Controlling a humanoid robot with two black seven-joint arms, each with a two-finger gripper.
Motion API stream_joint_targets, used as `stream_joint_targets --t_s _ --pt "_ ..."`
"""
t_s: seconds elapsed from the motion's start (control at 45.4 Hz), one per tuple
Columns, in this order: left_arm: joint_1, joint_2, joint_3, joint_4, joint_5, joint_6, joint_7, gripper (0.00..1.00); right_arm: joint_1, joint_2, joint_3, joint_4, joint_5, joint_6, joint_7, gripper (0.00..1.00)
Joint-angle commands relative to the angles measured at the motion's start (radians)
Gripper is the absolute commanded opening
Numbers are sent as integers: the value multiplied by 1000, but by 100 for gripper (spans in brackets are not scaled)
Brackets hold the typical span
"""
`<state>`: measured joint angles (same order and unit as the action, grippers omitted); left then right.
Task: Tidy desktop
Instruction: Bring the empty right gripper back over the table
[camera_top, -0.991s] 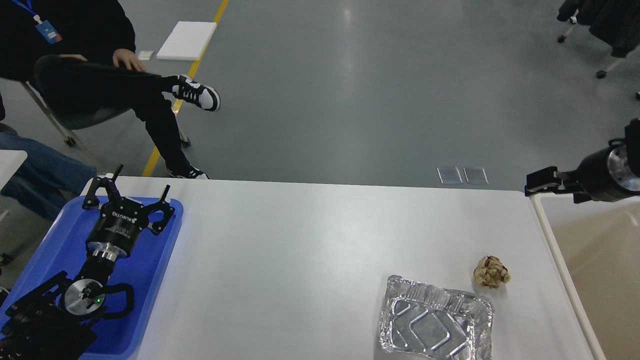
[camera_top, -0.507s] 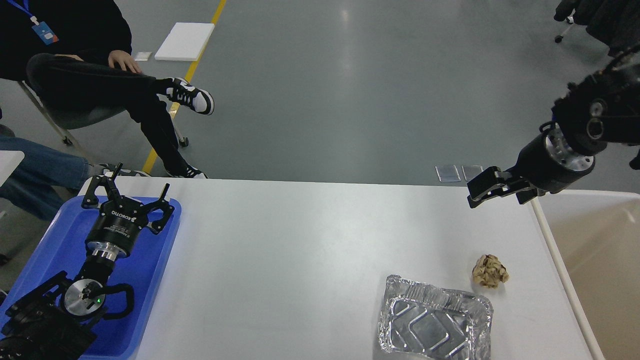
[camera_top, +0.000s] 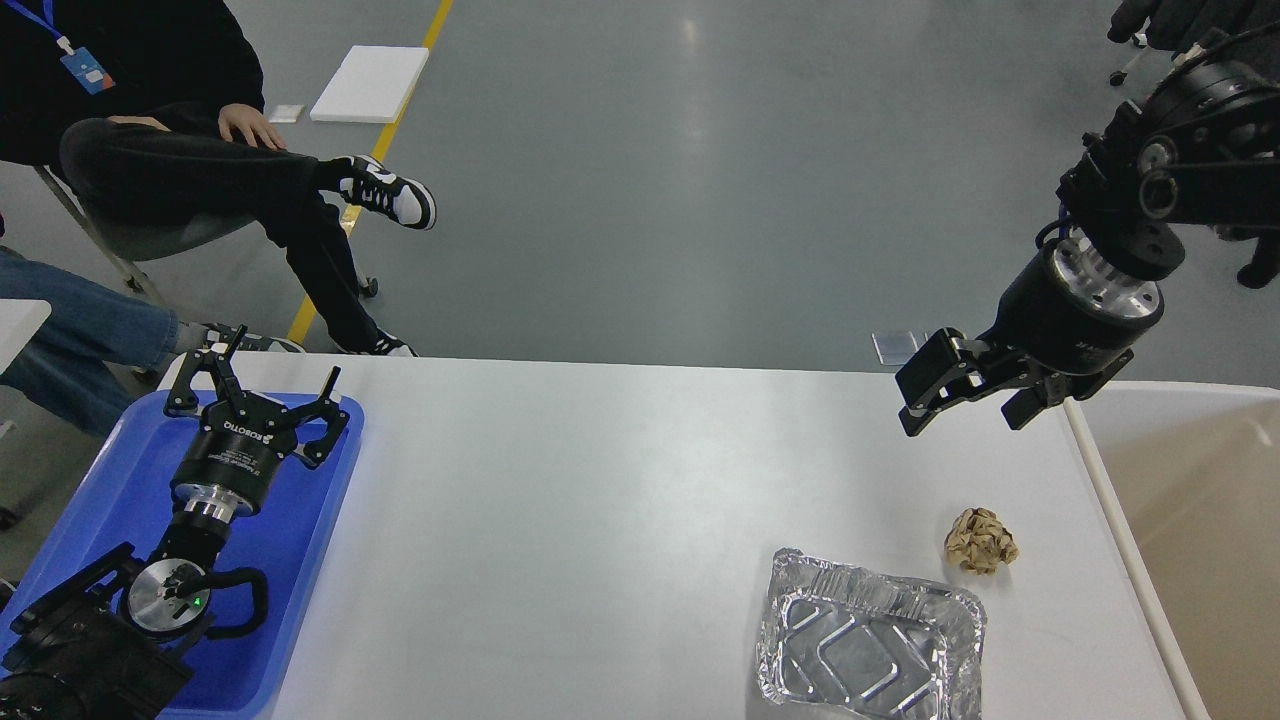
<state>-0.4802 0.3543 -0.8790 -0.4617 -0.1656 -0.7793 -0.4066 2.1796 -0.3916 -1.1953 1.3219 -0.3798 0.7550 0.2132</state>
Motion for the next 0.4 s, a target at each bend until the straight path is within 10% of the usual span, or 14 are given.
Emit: stream_joint_targets --t_s 0.0,0.154,0.374 --pt "0 0 0 0 0 0 -1 99 23 23 -75 -35 61 12 -34 91" --pt "0 0 0 0 0 0 0 99 11 27 -90 -44 73 11 -139 92" --pt "0 0 0 0 0 0 -1 99 0 22 -96 -59 130 12 -144 96"
